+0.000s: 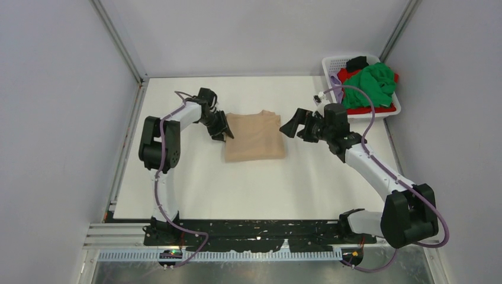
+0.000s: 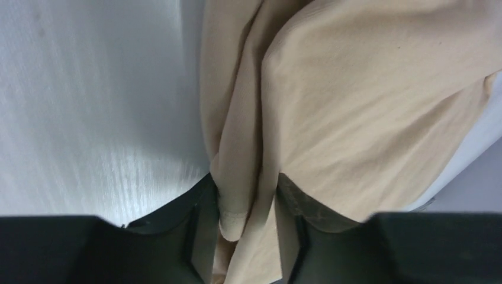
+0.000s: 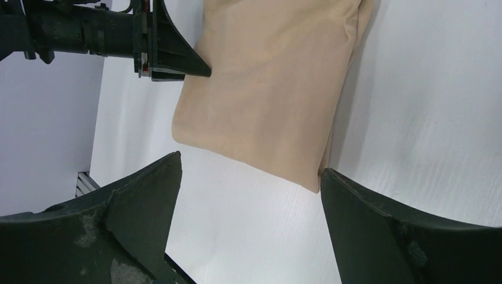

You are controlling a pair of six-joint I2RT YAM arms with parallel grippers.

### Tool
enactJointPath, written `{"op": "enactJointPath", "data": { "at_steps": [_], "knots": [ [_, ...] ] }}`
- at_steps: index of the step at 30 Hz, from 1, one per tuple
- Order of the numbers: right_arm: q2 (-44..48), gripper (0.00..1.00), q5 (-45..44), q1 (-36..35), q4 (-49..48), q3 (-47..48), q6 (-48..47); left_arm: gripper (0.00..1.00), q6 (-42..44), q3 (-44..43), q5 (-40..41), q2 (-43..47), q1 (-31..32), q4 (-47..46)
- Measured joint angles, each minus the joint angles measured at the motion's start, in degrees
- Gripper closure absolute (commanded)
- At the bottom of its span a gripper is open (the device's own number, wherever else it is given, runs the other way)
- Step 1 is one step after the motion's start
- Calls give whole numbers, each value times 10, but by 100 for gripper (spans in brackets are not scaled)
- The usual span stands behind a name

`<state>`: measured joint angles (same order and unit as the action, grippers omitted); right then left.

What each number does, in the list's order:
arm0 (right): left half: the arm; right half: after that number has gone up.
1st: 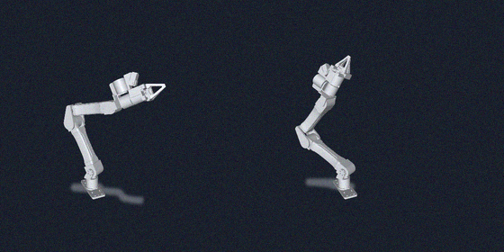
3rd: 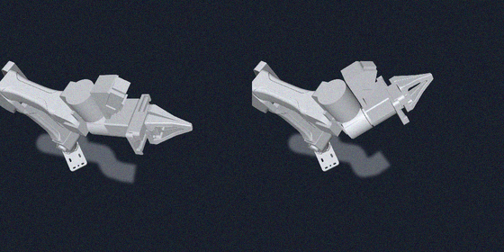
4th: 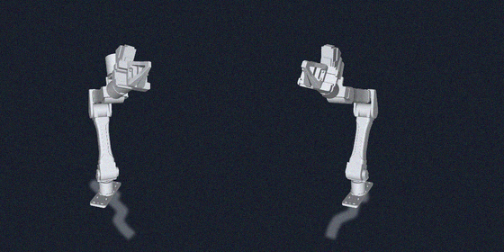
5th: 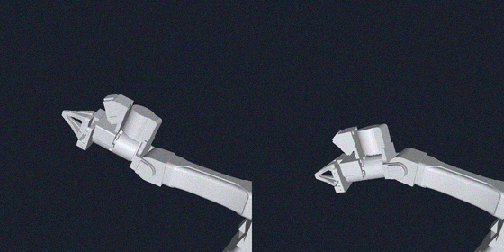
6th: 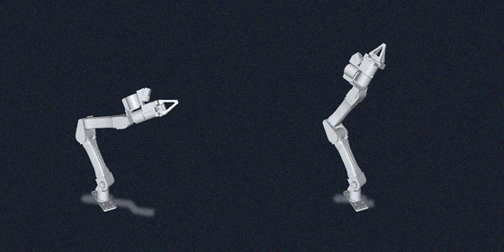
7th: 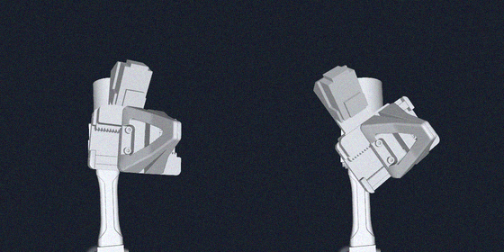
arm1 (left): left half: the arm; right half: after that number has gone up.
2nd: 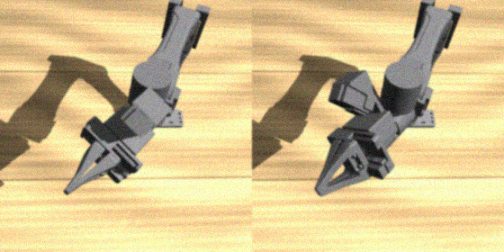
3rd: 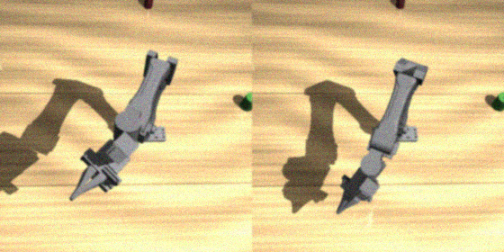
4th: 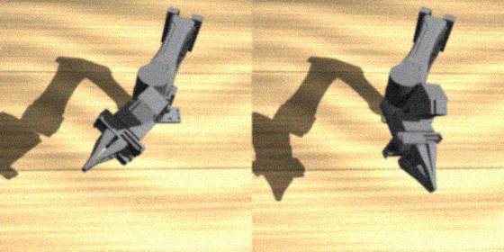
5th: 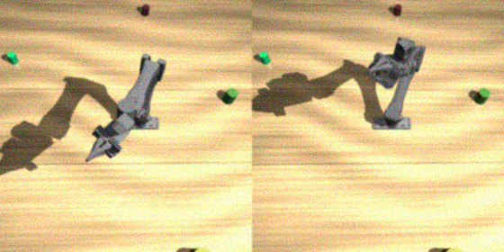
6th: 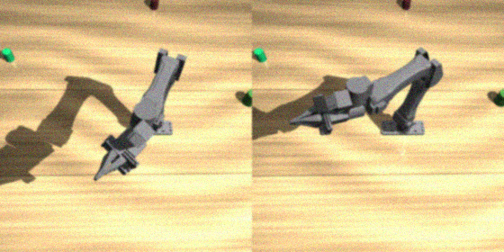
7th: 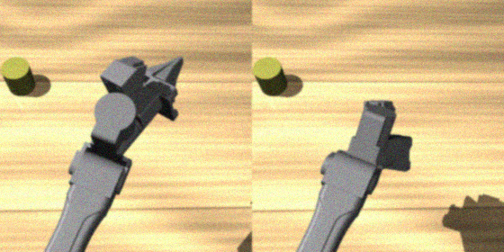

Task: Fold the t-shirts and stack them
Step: Put the neatly folded tshirt into the corner of the board with the left arm

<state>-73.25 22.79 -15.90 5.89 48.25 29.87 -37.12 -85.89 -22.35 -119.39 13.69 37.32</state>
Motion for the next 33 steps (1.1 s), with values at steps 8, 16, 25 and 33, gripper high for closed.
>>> {"op": "enactJointPath", "data": {
  "at_steps": [8, 16, 25, 33],
  "knots": [
    [42, 5, -18, 9, 26, -7, -17, 100, 37, -91, 70, -23, 20, 71],
    [54, 5, -90, 20, 60, -7, -54, 100, 126, -204, 248, -28, 10, 113],
    [52, 5, -181, 35, 67, -7, -88, 100, 198, -401, 348, -130, -78, 129],
    [-5, 5, -228, 50, 68, 5, -103, 100, 253, -461, 350, -176, -171, 99]
  ]
}}
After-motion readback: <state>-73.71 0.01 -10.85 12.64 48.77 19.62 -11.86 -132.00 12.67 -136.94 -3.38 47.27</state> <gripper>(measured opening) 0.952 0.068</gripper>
